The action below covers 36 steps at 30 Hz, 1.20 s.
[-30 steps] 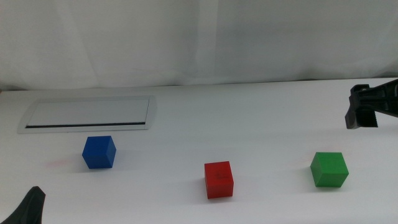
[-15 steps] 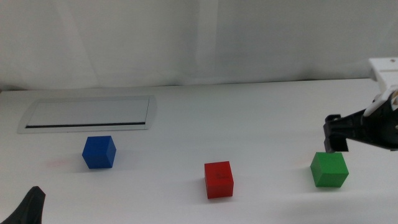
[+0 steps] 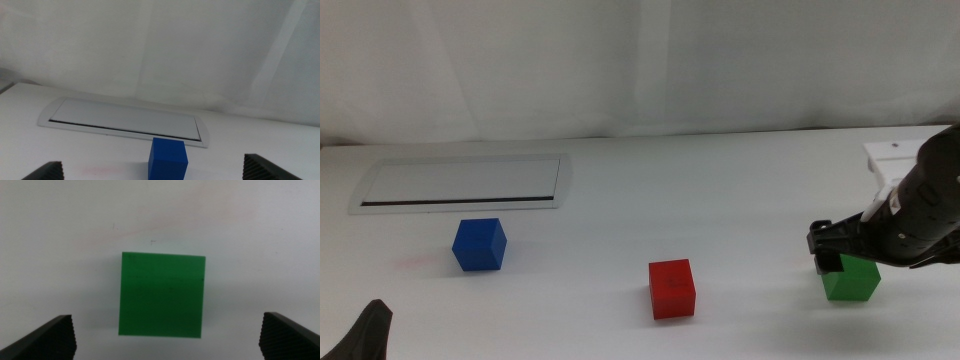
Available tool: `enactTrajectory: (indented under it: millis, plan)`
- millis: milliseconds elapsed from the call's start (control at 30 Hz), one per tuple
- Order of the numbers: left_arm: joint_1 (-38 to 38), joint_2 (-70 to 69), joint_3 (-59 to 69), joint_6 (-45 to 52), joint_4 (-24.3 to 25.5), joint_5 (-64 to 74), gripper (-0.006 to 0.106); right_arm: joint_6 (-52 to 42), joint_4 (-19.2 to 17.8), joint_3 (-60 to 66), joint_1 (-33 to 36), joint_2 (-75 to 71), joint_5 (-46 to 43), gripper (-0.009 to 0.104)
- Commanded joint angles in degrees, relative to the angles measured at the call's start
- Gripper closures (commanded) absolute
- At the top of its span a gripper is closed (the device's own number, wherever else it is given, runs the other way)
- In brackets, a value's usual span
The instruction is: Stack red cubes first, then green, then blue cubes in a specific spot.
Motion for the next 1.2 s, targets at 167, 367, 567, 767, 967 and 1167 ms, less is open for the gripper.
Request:
enactTrajectory:
  millis: [167, 367, 567, 767, 967, 1167]
  plan:
    - [0.0, -0.2, 2.1, -0.1, -0.1, -0.6, 0.012, 0.2, -0.5, 0.4, -1.3, 4.6, -3.4, -0.008]
    - [0.0, -0.2, 2.1, -0.1, -0.1, -0.6, 0.012, 0.1, 0.3, 0.4, -1.8, 5.4, -4.8, -0.008]
    - [0.0, -0.2, 2.1, -0.1, -0.1, -0.6, 0.012, 1.8, 0.7, 0.4, -1.8, 5.4, -5.6, -0.008]
    - [0.0, -0.2, 2.1, -0.1, -0.1, -0.6, 0.012, 2.7, 0.7, 0.4, -1.8, 6.1, -4.8, 0.001]
    - [0.0, -0.2, 2.1, -0.1, -0.1, -0.6, 0.012, 3.8, 1.2, 0.4, -1.8, 10.5, -4.2, 0.081]
    - [0.0, -0.2, 2.1, -0.1, -0.1, -0.6, 0.012, 4.6, 1.7, -0.4, -1.8, 10.5, -6.1, 0.097]
